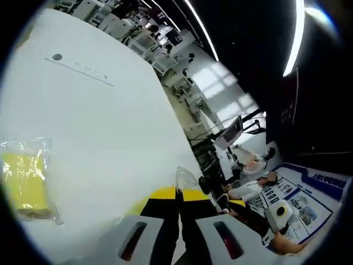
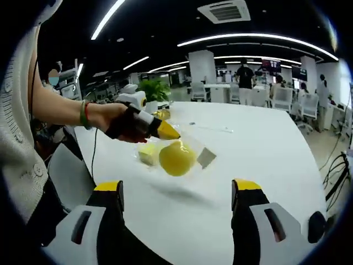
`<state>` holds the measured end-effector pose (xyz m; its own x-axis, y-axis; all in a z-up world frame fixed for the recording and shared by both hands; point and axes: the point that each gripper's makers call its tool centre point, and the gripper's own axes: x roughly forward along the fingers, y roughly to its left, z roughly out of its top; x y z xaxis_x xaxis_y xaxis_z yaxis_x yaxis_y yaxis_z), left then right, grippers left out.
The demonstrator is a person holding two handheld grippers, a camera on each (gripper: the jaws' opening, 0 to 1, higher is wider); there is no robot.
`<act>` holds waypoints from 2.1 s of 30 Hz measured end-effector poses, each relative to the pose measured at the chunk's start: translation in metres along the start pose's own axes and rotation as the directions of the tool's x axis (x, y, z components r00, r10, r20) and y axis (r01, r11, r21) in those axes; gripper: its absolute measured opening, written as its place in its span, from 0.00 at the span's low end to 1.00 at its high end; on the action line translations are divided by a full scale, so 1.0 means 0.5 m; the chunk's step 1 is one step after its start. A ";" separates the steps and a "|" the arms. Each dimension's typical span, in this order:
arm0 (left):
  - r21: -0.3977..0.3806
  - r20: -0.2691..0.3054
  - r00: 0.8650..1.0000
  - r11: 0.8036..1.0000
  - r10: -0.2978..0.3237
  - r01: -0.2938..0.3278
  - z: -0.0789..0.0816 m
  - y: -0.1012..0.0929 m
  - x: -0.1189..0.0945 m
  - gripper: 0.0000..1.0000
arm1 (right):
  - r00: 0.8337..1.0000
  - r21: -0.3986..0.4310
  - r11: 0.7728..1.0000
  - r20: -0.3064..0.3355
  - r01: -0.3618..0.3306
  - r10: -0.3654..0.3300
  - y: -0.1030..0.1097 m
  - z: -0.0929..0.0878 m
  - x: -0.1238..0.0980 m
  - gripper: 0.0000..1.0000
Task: Compare the silicone blocks by pressing each to a similar depth, holding the contact briefly, and releasing to observe deformation and rebound differences across the visible hardness samples.
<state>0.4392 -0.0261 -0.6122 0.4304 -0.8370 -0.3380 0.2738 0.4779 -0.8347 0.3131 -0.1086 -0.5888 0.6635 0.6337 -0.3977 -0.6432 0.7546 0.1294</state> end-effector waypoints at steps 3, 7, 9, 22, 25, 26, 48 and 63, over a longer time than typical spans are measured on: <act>-0.013 -0.002 0.999 0.999 0.034 -0.034 0.014 0.030 0.032 0.00 | 1.000 0.012 1.000 -0.012 0.003 -0.003 -0.008 -0.006 0.005 0.72; -0.108 0.040 0.998 0.993 0.055 -0.050 0.048 0.071 0.057 0.00 | 1.000 0.015 1.000 -0.014 0.001 -0.001 -0.022 -0.003 0.013 0.71; -0.099 0.040 0.995 0.991 0.093 -0.088 0.061 0.101 0.064 0.00 | 1.000 0.018 1.000 -0.017 0.000 0.001 -0.028 -0.001 0.018 0.70; -0.131 0.009 0.980 0.972 0.198 -0.195 0.090 0.224 0.088 0.00 | 0.998 0.034 0.999 -0.070 0.008 -0.006 -0.036 -0.016 0.028 0.67; -0.114 -0.002 0.976 0.970 0.216 -0.214 0.088 0.236 0.093 0.00 | 0.997 0.040 0.999 -0.076 0.005 -0.002 -0.035 -0.020 0.032 0.67; -0.119 -0.005 0.975 0.968 0.221 -0.220 0.088 0.241 0.094 0.00 | 0.997 0.043 0.999 -0.083 0.003 0.001 -0.032 -0.022 0.035 0.67; -0.034 -0.046 0.960 0.961 0.275 -0.276 0.074 0.259 0.068 0.24 | 0.996 0.027 0.999 -0.081 -0.034 0.037 0.021 -0.001 0.037 0.63; 0.269 -0.001 0.967 0.932 0.253 -0.244 0.002 0.139 -0.126 0.48 | 0.995 0.011 0.997 -0.071 -0.072 0.073 0.141 0.024 0.047 0.58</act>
<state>0.4321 0.0600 -0.6484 0.4847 -0.6888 -0.5390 0.3819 0.7211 -0.5781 0.2879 -0.0381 -0.5783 0.5862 0.6733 -0.4506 -0.6851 0.7088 0.1679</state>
